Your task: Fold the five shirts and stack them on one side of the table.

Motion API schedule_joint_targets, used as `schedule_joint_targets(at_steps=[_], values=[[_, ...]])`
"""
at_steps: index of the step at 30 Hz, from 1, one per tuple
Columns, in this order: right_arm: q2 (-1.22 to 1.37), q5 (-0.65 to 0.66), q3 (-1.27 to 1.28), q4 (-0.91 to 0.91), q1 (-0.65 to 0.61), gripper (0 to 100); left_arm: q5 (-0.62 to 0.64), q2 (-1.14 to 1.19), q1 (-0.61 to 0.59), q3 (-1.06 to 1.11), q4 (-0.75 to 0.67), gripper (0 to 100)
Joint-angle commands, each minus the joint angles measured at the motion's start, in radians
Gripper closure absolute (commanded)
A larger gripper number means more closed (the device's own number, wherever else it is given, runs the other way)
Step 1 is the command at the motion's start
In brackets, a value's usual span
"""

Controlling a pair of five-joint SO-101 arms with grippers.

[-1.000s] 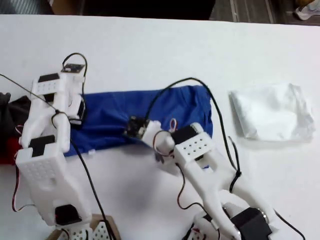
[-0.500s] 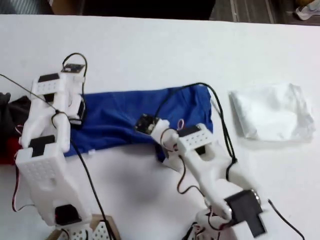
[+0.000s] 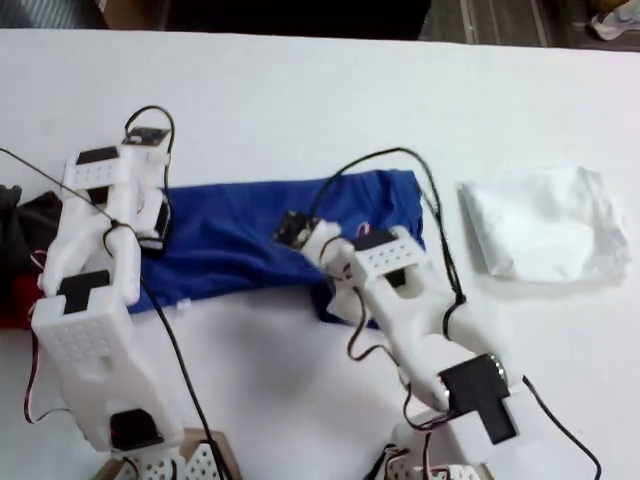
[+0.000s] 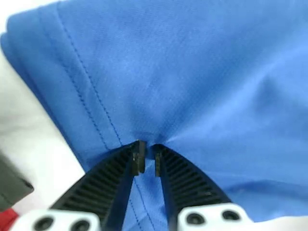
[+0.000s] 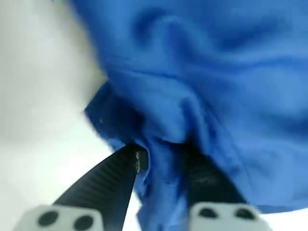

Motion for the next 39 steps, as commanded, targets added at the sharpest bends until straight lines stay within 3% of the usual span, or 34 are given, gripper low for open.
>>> schedule_joint_targets(at_steps=[1,11,17,25,33,39], values=[[0.018,0.011,-0.031,0.019,0.015,97.8,0.006,0.014,0.008,-0.03,-0.04,93],[0.025,0.16,-0.361,0.294,0.033,97.8,0.006,0.014,0.008,-0.03,-0.04,93],[0.059,0.186,-0.58,0.315,0.033,97.8,0.006,0.014,0.008,-0.03,-0.04,93],[0.432,0.186,-1.019,0.329,0.09,97.8,0.006,0.014,0.008,-0.03,-0.04,93],[0.797,0.186,-1.57,0.533,0.139,97.6,0.006,0.014,0.009,-0.03,-0.04,93],[0.981,0.183,-1.875,0.661,0.136,78.5,0.006,0.014,0.009,-0.03,-0.04,93]])
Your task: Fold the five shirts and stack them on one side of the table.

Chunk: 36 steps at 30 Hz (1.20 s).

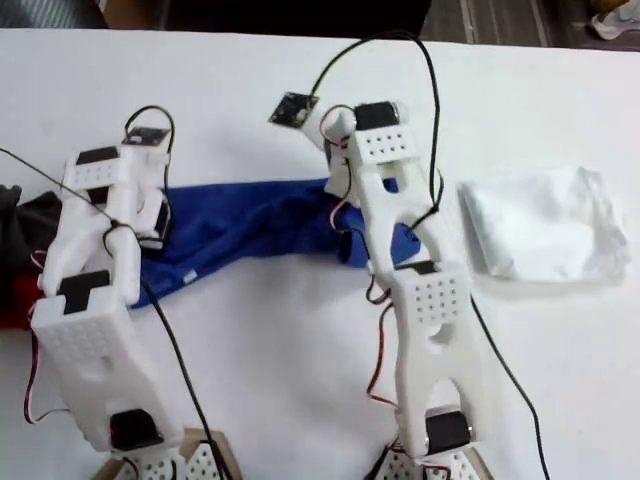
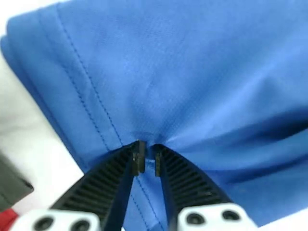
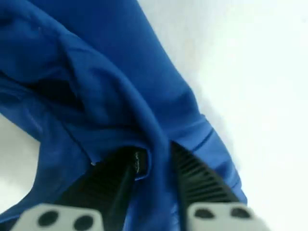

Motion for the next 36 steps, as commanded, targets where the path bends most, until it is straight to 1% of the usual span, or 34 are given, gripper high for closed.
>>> schedule_joint_targets(at_steps=[1,4,10,12,14,17,21,28,32,34,36], values=[[0.056,0.003,-0.199,0.053,0.013,76.5,0.006,0.014,0.009,-0.03,-0.04,93],[0.076,0.003,-0.278,0.056,0.024,75.9,0.006,0.014,0.009,-0.03,-0.04,93],[0.062,0.002,-0.351,0.087,0.05,75.9,0.006,0.014,0.009,-0.031,-0.04,93],[0.024,-0.008,-0.368,0.09,0.059,75.9,0.006,0.014,0.009,-0.031,-0.04,93],[-0.038,-0.048,-0.365,0.091,0.061,75.9,0.006,0.014,0.009,-0.031,-0.04,93],[-0.143,-0.097,-0.298,0.093,0.054,75.9,0.006,0.014,0.009,-0.031,-0.04,93],[-0.306,-0.121,-0.081,0.094,0.045,75.9,0.006,0.014,0.009,-0.031,-0.04,93],[-0.661,-0.114,0.629,0.087,-0.007,77.4,0.006,0.014,0.009,-0.033,-0.04,93],[-0.816,-0.112,0.916,-0.035,-0.012,78.0,0.006,0.014,0.009,-0.033,-0.04,93],[-0.854,-0.089,1.008,-0.094,-0.012,78.0,0.006,0.014,0.009,-0.033,-0.04,93],[-0.862,-0.084,1.068,-0.117,-0.018,78.0,0.006,0.014,0.009,-0.033,-0.04,93]])
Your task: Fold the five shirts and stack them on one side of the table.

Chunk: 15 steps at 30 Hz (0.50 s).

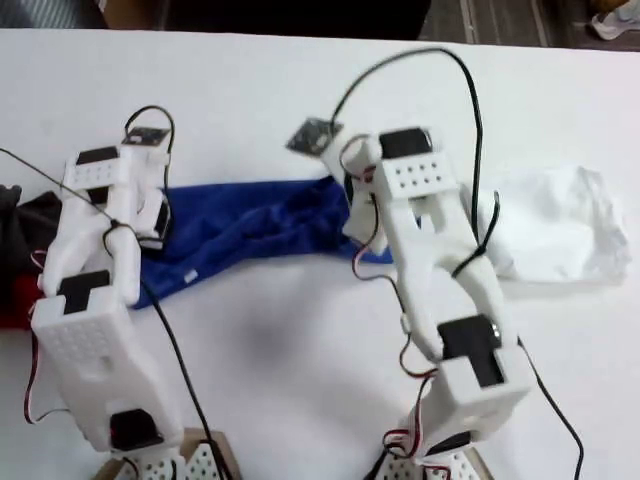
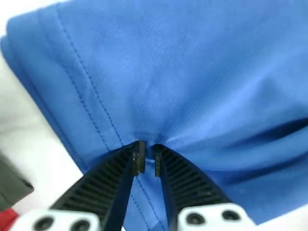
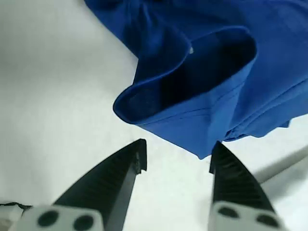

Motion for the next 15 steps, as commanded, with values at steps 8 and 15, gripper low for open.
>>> schedule_joint_targets(at_steps=[8,15], values=[[-0.084,0.018,0.181,-0.093,-0.01,78.3,0.006,0.014,0.009,-0.033,-0.04,93],[-0.018,0.018,0.175,-0.397,0.048,78.3,0.006,0.014,0.009,-0.031,-0.04,93]])
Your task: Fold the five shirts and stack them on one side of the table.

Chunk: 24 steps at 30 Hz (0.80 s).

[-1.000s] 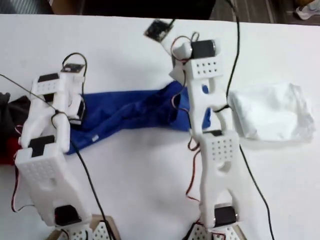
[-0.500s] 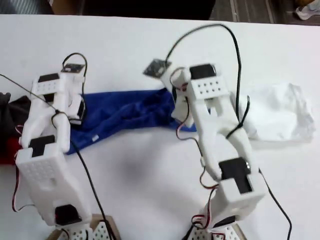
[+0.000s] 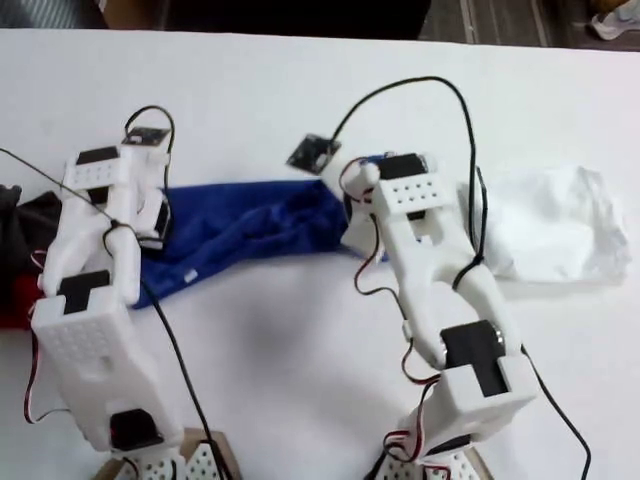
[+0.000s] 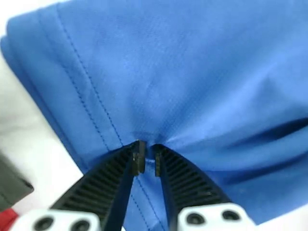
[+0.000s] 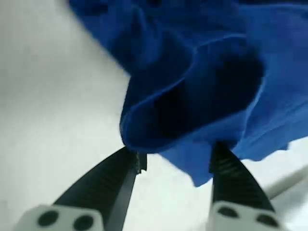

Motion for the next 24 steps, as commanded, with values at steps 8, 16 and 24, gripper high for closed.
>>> schedule_joint_targets(at_steps=[8,16,24], values=[[0.263,0.002,-0.27,-0.219,0.154,78.3,0.006,0.014,0.009,-0.031,-0.04,93],[0.398,-0.063,-0.606,-0.042,0.165,78.3,0.006,0.014,0.009,-0.031,-0.04,93],[0.394,-0.086,-0.706,0.245,0.012,78.3,0.006,0.014,0.009,-0.031,-0.04,93]])
